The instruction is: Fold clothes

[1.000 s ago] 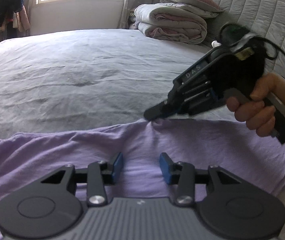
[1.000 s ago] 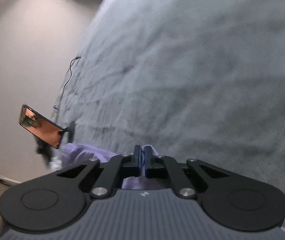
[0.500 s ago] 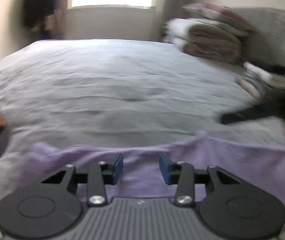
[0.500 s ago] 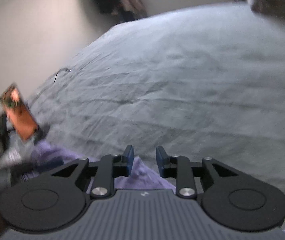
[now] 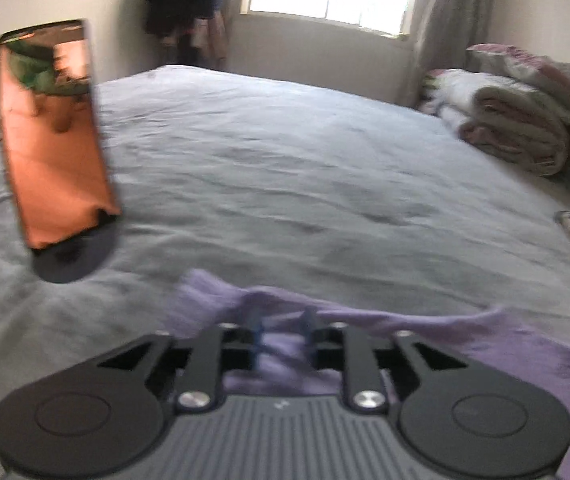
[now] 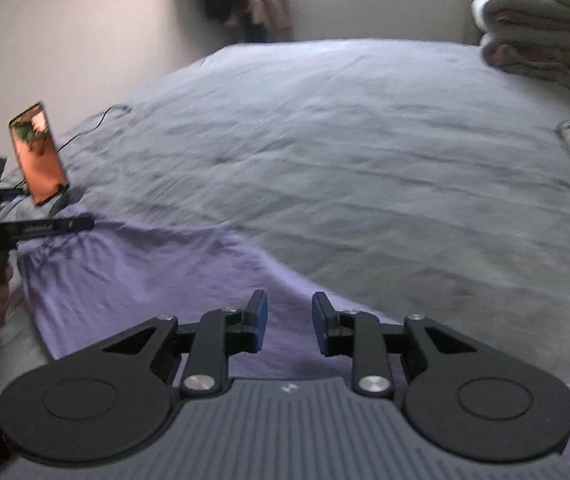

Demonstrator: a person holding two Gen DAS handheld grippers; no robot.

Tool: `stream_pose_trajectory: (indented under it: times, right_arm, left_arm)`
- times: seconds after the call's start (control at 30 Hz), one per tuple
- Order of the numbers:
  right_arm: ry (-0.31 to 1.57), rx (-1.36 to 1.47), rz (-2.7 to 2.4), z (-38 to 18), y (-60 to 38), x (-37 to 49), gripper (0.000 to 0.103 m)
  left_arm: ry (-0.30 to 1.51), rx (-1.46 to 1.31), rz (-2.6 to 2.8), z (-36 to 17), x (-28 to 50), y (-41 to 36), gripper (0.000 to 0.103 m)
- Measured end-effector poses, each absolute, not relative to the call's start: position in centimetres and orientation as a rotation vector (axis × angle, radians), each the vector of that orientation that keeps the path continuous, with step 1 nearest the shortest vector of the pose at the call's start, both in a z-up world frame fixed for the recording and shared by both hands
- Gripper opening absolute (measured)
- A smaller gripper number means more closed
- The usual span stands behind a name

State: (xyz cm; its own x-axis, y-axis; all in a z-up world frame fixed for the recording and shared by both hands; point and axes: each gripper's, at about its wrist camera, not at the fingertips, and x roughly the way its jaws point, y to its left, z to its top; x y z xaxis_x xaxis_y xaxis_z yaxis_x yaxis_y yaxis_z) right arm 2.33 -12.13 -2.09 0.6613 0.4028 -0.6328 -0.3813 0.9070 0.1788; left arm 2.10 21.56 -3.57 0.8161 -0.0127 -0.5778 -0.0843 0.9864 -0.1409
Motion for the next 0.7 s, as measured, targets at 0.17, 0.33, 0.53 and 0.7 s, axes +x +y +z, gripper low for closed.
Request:
stream_pose_trajectory:
  times: [0.17,0.33,0.53,0.7]
  right_arm:
    - [0.683,-0.009,0.41,-1.5,-13.9,1.8,0.038]
    - [0.701,-0.067,0.393,-2.1,-16.4,1.9,0.04]
    - [0.719,-0.055,0.418,-3.2,-18.9,2.1,0.04]
    - [0.725,-0.081,0.453,-3.6,-19.3,2.0,0.04]
  left_arm:
    - [0.62,-0.082,-0.076,-3.7,2.3,17.2,0.043]
    - [0.65,0.001,-0.147,-4.3,3.1,13.8,0.057]
    - [0.673,0.127,-0.239,-2.9,5.7,10.3,0.059]
    - [0.673,0.096,-0.28,-3.9,6.5,9.8,0.06]
